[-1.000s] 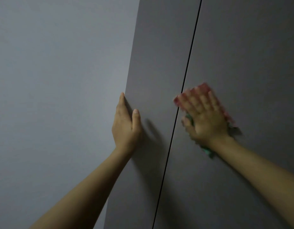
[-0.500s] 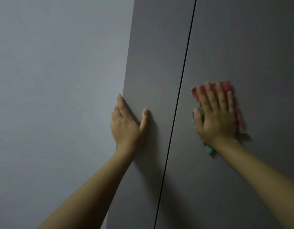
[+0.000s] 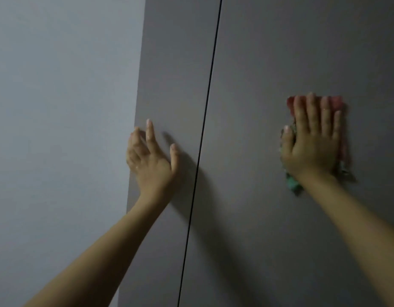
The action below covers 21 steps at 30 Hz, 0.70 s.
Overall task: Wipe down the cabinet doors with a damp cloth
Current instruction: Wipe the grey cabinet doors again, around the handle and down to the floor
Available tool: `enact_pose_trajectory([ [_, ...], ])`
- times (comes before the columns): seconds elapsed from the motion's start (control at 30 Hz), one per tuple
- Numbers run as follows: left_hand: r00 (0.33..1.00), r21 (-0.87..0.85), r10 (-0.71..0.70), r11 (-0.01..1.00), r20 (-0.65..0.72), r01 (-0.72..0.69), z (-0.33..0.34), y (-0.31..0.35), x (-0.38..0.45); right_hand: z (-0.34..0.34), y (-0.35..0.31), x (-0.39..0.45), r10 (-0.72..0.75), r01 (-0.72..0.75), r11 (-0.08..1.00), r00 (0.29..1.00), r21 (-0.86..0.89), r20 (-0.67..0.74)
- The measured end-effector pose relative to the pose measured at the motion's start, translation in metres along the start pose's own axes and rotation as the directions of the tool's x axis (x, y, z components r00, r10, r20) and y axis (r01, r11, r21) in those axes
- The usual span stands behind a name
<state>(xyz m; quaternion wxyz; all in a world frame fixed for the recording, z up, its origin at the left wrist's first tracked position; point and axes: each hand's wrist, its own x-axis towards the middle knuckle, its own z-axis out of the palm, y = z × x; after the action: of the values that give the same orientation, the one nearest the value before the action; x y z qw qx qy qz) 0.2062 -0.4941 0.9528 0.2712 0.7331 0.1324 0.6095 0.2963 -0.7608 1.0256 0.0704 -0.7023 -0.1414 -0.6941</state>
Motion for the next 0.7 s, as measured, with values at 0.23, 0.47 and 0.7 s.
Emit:
enact_pose_trajectory([
  [0.23, 0.998, -0.019, 0.064, 0.998, -0.016, -0.065, 0.047, 0.1, -0.045, -0.002, 0.018, -0.04, -0.653, 0.637, 0.75, 0.757, 0.178, 0.04],
  [0.47, 0.992, -0.118, 0.127, 0.985, 0.005, -0.125, 0.08, 0.179, -0.085, -0.018, 0.156, 0.023, -0.135, 0.135, 0.99, 0.991, 0.029, -0.018],
  [0.7, 0.938, -0.107, 0.346, 0.932, -0.03, -0.347, 0.125, 0.244, -0.108, -0.022, 0.174, -0.028, -0.565, 0.558, 0.825, 0.822, 0.091, 0.076],
])
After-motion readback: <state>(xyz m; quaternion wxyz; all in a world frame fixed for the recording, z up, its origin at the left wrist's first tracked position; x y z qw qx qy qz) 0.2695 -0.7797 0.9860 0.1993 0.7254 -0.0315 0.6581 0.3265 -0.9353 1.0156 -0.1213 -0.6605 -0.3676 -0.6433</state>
